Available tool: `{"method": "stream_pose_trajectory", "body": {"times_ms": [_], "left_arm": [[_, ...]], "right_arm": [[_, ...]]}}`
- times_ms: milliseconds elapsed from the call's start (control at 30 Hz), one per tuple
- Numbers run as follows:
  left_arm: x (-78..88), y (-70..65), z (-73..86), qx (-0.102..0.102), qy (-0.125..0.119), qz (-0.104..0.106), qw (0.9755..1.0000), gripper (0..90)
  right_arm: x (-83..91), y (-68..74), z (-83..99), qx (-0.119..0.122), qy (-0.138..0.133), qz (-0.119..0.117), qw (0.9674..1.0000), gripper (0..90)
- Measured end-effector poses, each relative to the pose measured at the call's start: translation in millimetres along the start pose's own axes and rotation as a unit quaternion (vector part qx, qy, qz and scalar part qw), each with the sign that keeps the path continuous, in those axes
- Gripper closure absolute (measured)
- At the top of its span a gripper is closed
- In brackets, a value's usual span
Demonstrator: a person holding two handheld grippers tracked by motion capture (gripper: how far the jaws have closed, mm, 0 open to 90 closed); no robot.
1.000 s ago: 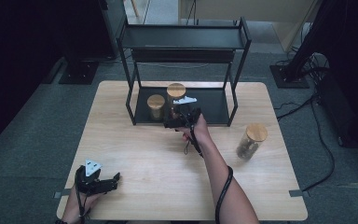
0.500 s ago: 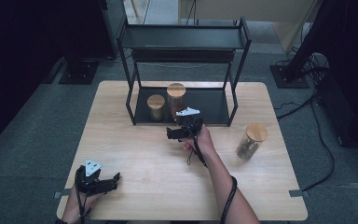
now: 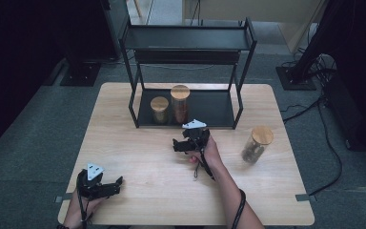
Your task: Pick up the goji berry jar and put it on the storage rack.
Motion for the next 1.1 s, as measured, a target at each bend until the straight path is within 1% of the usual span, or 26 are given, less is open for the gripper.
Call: {"method": "stream_pose_trajectory", "body": {"times_ms": [167,300,467,733,1100], "left_arm": [[0.1,0.1,0.0,-0.001,0.001,0.000,1.0000,2.5],[0.1,0.1,0.0,-0.001,0.001,0.000,1.0000,2.5],[0.1,0.1,0.0,-0.001,0.001,0.000,1.0000,2.5],[0.1,0.1,0.0,-0.001,0.001,0.000,1.0000,2.5],[0.1,0.1,0.0,-0.001,0.001,0.000,1.0000,2.5]], "right_arm": [[1.9,0.9,7.2,-0.001,0.003,0.001,1.0000,1.4],[4.5,1.4,8.4,0.001,0.000,0.003,1.0000,1.4],[6.7,2.1,10.7,0.006,0.006,0.007,0.9999,1.5],[11.2,2.4,14.9,0.007,0.015,0.008,0.9998,1.5],[18.9,3.1,20.5,0.013,0.019,0.008,0.9997,1.4]]}}
Point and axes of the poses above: each handheld gripper's, and its own axes: x roughly backward along the jaws, z roughly out of its underside, y roughly to its left, the point moved 2 cm from there along -x, roughly forward along the jaws, and after that the axes turned 8 degrees about -y, right-handed, at the moved point
